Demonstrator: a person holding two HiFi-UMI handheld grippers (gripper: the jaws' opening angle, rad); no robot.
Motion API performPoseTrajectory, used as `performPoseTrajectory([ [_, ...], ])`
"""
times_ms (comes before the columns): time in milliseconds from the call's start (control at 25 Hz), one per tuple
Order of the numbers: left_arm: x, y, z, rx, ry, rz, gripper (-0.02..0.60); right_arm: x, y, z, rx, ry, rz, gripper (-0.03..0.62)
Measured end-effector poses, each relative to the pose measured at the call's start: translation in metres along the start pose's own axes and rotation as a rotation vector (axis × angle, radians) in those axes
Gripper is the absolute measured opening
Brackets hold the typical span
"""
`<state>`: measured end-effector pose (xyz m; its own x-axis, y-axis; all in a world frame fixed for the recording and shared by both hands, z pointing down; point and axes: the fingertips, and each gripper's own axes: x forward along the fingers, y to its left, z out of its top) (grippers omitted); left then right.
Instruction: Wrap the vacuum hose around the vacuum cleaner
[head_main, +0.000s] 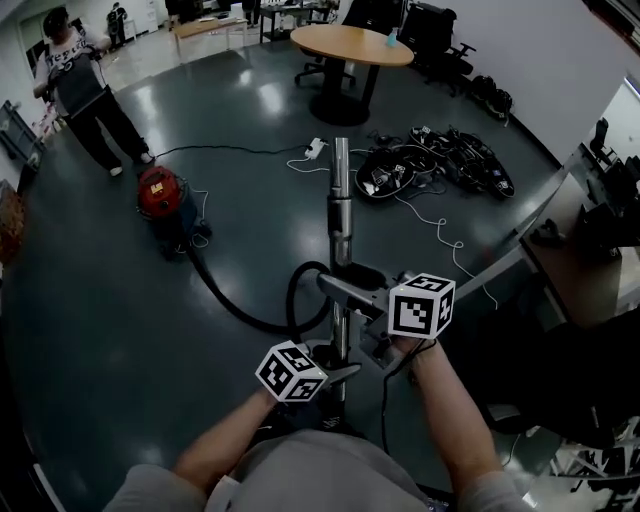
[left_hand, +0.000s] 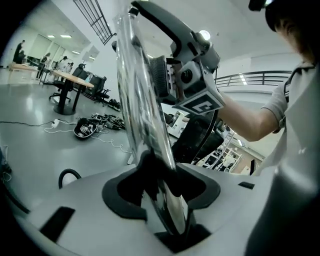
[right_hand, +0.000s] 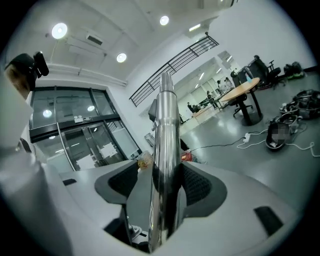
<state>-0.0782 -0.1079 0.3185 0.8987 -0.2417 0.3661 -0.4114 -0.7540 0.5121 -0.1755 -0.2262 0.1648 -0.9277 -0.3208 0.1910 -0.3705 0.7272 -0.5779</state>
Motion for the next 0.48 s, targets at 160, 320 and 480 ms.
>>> performPoseTrajectory([
  [160,-0.003,0.019,0.015,-0.046,-0.003,-0.046,0.190,-0.031,-0.028,0.007,0.005,-0.053,-0.142,0.253],
  [320,-0.013,0.045,0.029,-0.098,-0.013,-0.072,0.189,-0.052,-0.034,-0.031,0.048,-0.053,-0.233,0.253],
  [480,-0.034,0.071,0.058,-0.153,-0.065,-0.074,0.189,-0.044,-0.026,-0.107,0.080,0.054,-0.294,0.253],
])
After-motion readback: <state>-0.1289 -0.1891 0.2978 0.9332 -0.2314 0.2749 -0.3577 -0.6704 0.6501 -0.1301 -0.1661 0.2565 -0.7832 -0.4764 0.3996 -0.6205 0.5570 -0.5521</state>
